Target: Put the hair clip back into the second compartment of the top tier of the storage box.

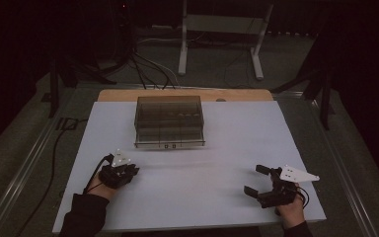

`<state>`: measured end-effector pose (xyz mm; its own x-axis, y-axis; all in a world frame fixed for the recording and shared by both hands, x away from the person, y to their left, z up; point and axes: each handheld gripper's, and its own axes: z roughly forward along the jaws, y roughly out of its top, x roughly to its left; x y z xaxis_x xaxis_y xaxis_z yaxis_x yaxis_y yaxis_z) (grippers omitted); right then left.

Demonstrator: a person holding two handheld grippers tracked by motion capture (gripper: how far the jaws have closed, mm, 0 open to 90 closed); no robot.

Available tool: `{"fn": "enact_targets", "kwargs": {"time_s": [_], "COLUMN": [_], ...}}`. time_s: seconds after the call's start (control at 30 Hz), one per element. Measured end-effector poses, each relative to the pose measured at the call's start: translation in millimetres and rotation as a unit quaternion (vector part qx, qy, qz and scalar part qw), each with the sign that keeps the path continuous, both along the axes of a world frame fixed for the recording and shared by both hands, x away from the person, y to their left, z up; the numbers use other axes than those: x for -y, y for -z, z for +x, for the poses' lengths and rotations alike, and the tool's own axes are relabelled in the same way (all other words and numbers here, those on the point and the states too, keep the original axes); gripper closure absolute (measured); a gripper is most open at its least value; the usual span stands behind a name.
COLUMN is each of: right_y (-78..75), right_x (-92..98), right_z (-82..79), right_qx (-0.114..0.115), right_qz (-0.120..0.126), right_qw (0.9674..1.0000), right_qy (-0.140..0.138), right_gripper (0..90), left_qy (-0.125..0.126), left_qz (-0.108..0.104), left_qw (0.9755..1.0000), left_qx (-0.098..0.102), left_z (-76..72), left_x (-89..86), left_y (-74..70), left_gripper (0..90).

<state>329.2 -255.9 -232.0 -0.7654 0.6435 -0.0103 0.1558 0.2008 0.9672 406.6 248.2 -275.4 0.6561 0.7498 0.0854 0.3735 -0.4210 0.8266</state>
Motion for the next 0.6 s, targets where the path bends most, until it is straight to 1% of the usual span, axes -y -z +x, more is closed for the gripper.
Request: {"fn": "enact_targets", "kwargs": {"time_s": [0.13,0.33,0.4,0.47,0.6], "right_y": [0.0,0.0,0.0,-0.1,-0.3], "right_x": [0.4,0.4,0.4,0.5,1.0], "right_z": [-0.1,-0.1,-0.1,-0.1,-0.2], "right_qx": [0.000,-0.001,-0.001,-0.001,0.001], "right_qz": [0.001,0.001,0.003,0.002,0.003], "right_qw": [1.0000,1.0000,1.0000,1.0000,1.0000], "right_qy": [0.001,0.002,0.002,0.002,0.003], "right_gripper": [0.0,0.0,0.0,0.0,0.0], "left_qy": [0.005,0.015,0.019,0.021,0.024], "left_qz": [0.000,0.007,0.009,0.007,0.009], "left_qw": [1.0000,0.9998,0.9997,0.9997,0.9996], "left_qx": [0.003,0.010,0.011,0.010,0.012], "left_z": [-3.7,-9.4,-10.6,-11.2,-12.4], "left_x": [0.9,4.7,6.0,7.4,8.7], "left_y": [-3.8,-8.2,-9.6,-10.4,-12.4], "left_gripper": [78.1,78.1,78.1,78.1,78.1]}}
